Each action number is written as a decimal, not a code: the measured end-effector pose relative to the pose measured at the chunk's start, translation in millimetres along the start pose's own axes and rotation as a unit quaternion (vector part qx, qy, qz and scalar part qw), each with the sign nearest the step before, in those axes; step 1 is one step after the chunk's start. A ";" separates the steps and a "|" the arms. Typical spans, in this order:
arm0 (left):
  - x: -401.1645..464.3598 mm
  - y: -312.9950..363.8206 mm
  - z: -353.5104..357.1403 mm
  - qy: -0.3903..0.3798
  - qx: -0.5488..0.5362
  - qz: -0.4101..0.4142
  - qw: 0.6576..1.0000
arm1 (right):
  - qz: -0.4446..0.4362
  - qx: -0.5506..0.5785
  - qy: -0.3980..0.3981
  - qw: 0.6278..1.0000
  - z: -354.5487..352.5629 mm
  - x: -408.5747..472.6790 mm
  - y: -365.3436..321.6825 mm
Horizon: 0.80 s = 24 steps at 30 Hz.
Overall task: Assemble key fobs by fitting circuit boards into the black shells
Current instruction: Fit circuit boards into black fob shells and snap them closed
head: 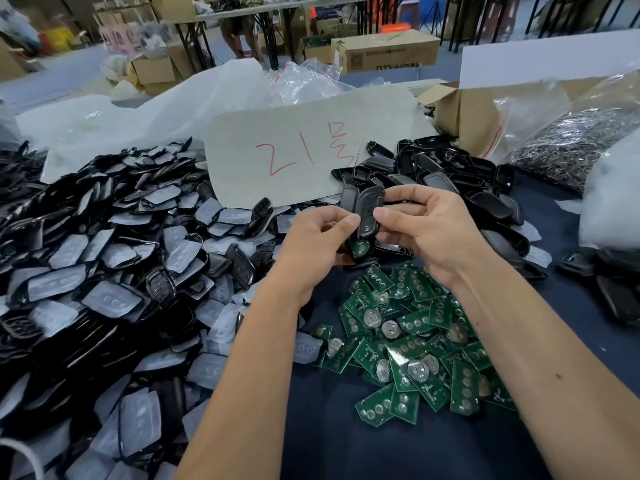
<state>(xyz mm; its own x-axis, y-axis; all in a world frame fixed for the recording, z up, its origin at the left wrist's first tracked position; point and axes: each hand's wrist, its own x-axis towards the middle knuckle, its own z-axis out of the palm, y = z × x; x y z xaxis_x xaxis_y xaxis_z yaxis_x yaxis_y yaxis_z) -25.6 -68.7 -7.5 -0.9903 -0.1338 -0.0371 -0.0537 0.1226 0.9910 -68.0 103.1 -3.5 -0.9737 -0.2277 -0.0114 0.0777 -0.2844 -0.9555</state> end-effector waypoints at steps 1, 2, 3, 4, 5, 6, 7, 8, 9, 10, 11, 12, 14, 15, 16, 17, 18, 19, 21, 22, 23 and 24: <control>0.4 -0.1 2.8 0.019 0.020 0.010 1.000 | -0.005 -0.012 0.027 1.000 3.2 -0.3 2.1; 1.1 0.0 6.0 0.039 0.052 0.029 0.997 | -0.011 -0.028 0.057 0.998 7.2 -0.4 5.0; 1.8 0.2 8.6 0.058 0.101 0.055 0.992 | -0.020 -0.049 0.087 0.995 11.7 -0.6 8.2; 1.5 0.9 10.9 0.076 0.160 0.088 0.980 | -0.028 -0.069 0.114 0.991 16.1 -1.1 11.1; 0.2 2.6 13.2 0.092 0.213 0.121 0.965 | -0.035 -0.082 0.136 0.987 20.4 -1.7 13.2; -1.0 4.4 15.3 0.104 0.256 0.148 0.949 | -0.040 -0.092 0.152 0.983 24.1 -2.7 14.1; -1.6 5.5 16.9 0.111 0.290 0.171 0.935 | -0.042 -0.098 0.163 0.981 26.7 -3.4 14.7; -1.4 5.8 17.9 0.113 0.316 0.192 0.922 | -0.042 -0.099 0.172 0.979 28.1 -4.1 14.4; -1.3 6.1 18.7 0.113 0.335 0.209 0.912 | -0.040 -0.094 0.179 0.978 29.0 -4.7 13.6; -1.5 6.0 19.0 0.113 0.347 0.220 0.905 | -0.034 -0.088 0.184 0.978 29.1 -5.1 12.4; -1.7 5.5 19.2 0.111 0.353 0.227 0.901 | -0.027 -0.082 0.181 0.980 29.0 -5.3 11.2; -1.5 5.0 18.7 0.109 0.354 0.231 0.900 | -0.020 -0.075 0.170 0.982 28.5 -5.2 10.5; -1.7 4.7 17.5 0.099 0.322 0.227 0.914 | -0.008 -0.046 0.139 0.989 25.9 -5.0 9.1; -1.7 3.7 16.7 0.095 0.290 0.217 0.927 | -0.002 -0.024 0.125 0.992 23.4 -4.2 8.1; -1.3 2.5 15.4 0.097 0.254 0.201 0.941 | 0.008 0.004 0.112 0.994 19.9 -3.1 6.3; -0.2 1.1 13.3 0.103 0.213 0.174 0.956 | 0.022 0.037 0.097 0.994 15.9 -1.7 4.2; 1.2 -0.6 11.0 0.109 0.163 0.138 0.971 | 0.040 0.073 0.080 0.993 11.6 0.0 2.4; 2.0 -2.2 8.7 0.110 0.107 0.101 0.983 | 0.059 0.108 0.061 0.990 7.2 1.4 0.7; 1.4 -3.8 5.1 0.108 0.015 0.053 0.993 | 0.090 0.165 0.023 0.982 0.7 2.4 -2.1; 1.1 -3.7 3.6 0.106 -0.016 0.042 0.993 | 0.097 0.179 0.004 0.979 -1.1 2.3 -2.4; 0.8 -3.6 2.8 0.105 -0.040 0.037 0.993 | 0.098 0.181 -0.012 0.978 -2.6 2.3 -2.9; 0.8 -3.4 2.1 0.106 -0.057 0.036 0.992 | 0.098 0.176 -0.025 0.979 -3.6 2.2 -2.9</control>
<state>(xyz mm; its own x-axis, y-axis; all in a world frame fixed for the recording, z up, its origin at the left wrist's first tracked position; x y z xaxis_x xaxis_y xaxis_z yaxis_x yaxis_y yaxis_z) -26.5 -67.1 -11.1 -0.9416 -0.3332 0.0493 0.0419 0.0296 0.9987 -71.2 106.8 -1.8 -0.9216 -0.3532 -0.1611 0.3395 -0.5318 -0.7758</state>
